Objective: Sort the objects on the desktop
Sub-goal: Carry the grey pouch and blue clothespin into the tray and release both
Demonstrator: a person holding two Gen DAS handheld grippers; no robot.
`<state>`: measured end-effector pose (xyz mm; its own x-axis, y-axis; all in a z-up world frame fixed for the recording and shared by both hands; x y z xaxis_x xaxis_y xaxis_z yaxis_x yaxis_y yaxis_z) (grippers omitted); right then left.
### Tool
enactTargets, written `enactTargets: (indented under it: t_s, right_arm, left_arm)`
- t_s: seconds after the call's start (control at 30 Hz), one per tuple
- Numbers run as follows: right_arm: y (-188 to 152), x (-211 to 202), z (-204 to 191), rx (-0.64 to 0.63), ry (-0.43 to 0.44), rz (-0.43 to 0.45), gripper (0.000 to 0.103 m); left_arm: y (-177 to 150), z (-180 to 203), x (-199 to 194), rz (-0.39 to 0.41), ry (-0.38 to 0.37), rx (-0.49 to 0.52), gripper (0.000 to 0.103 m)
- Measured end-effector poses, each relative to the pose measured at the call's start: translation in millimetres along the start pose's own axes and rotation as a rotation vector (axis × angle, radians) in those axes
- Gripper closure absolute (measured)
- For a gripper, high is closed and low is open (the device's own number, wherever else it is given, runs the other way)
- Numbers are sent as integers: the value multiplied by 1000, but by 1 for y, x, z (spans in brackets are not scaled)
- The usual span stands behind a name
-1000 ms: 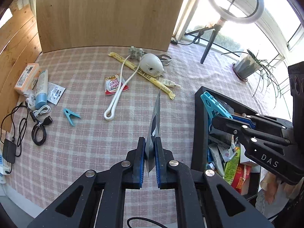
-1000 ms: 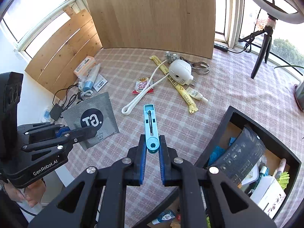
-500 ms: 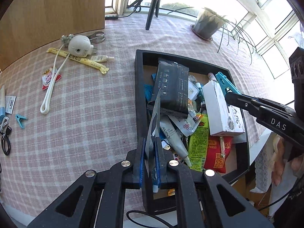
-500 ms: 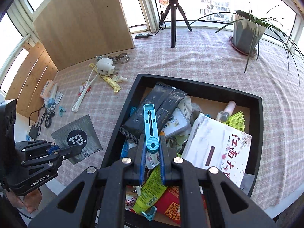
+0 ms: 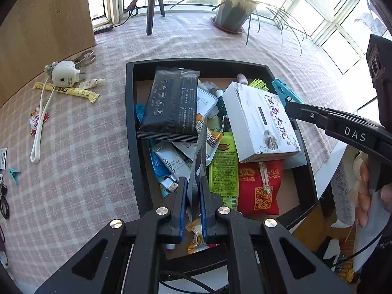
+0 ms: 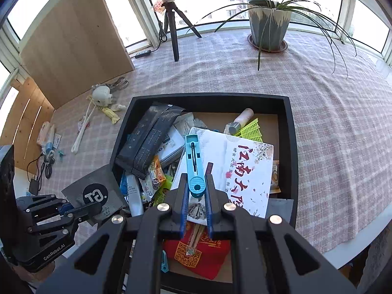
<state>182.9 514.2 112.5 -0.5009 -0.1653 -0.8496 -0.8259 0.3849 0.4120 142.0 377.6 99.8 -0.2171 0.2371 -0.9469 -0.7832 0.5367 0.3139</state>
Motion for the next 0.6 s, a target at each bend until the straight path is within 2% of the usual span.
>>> enactTargets:
  t_s: [0.23, 0.53, 0.6]
  right_arm:
    - [-4, -3, 14, 31, -26, 2, 91]
    - [-28, -3, 44, 104, -63, -18, 91]
    - [-32, -6, 47, 113, -59, -11, 90]
  left_arm:
    - [-1, 9, 6, -16, -6, 8, 94]
    - [-3, 17, 12, -29, -17, 24, 94]
    - [-4, 18, 12, -37, -25, 21, 90]
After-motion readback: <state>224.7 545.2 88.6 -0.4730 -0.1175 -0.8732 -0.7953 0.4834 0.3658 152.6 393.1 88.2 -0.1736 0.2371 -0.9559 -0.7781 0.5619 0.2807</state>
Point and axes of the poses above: each gripper's, at about its wrist camera, not at the fingertips, and x roughly the way its jaws point, z to its right, y to its top, the point moved 4 cm from there along x, roughly the way its jaws point, and after that the axes turned 9 degrees about y, right-handed, at the moved point
